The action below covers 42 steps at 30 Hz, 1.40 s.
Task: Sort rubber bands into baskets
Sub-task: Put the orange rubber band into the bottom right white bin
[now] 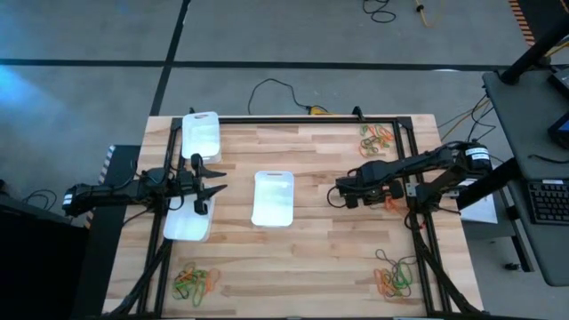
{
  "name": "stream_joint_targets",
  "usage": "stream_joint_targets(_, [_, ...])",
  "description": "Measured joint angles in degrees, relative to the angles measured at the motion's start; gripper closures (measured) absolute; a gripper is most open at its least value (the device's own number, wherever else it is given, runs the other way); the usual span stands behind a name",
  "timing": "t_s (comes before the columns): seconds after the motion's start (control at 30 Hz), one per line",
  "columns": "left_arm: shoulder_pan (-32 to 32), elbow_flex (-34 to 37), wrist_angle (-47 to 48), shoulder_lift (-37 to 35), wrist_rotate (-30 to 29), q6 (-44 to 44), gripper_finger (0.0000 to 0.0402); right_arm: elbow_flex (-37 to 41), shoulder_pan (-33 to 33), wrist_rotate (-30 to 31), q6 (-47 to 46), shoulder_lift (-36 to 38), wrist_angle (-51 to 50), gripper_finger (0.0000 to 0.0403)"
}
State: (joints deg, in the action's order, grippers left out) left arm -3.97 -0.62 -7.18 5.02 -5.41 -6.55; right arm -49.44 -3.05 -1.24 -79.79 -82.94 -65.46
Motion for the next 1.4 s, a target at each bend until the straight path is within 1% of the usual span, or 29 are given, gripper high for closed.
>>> stream_joint_targets(0.13, [0.0,0.0,0.0,0.0,0.0,0.0,0.0248,-5.0,0.6,0.0,4.5,-0.1,1.3,0.0394])
stream_joint_targets(0.2, [0.0,0.0,0.0,0.0,0.0,0.0,0.0248,-8.9,1.6,-0.1,7.2,-0.6,5.1,0.0394])
stream_joint_targets(0.33, [0.0,0.0,0.0,0.0,0.0,0.0,0.0248,-17.5,4.0,-0.1,15.6,-3.3,13.3,0.0394])
stream_joint_targets(0.47, [0.0,0.0,0.0,0.0,0.0,0.0,0.0248,-27.0,6.2,-0.1,24.2,-8.3,19.7,0.0394])
stream_joint_targets(0.6, [0.0,0.0,0.0,0.0,0.0,0.0,0.0248,-36.6,6.9,-0.2,30.0,-16.1,23.1,0.0394])
stream_joint_targets(0.77, [0.0,0.0,0.0,0.1,0.0,0.0,0.0248,-48.0,6.4,0.0,34.4,-26.7,22.7,0.0394])
stream_joint_targets(0.93, [0.0,0.0,0.0,0.1,0.0,0.0,0.0248,-57.3,5.2,0.0,36.0,-35.9,21.0,0.0394])
stream_joint_targets(1.1, [0.0,0.0,0.0,0.1,0.0,0.0,0.0248,-66.4,4.3,1.3,36.8,-44.3,10.6,0.0388])
stream_joint_targets(1.23, [0.0,0.0,0.0,0.1,0.0,0.0,0.0248,-71.6,4.0,2.9,38.2,-48.5,5.4,0.0357])
stream_joint_targets(1.4, [0.0,0.0,0.0,0.1,0.0,0.0,0.0248,-76.5,3.9,3.4,38.3,-50.8,3.3,0.0295])
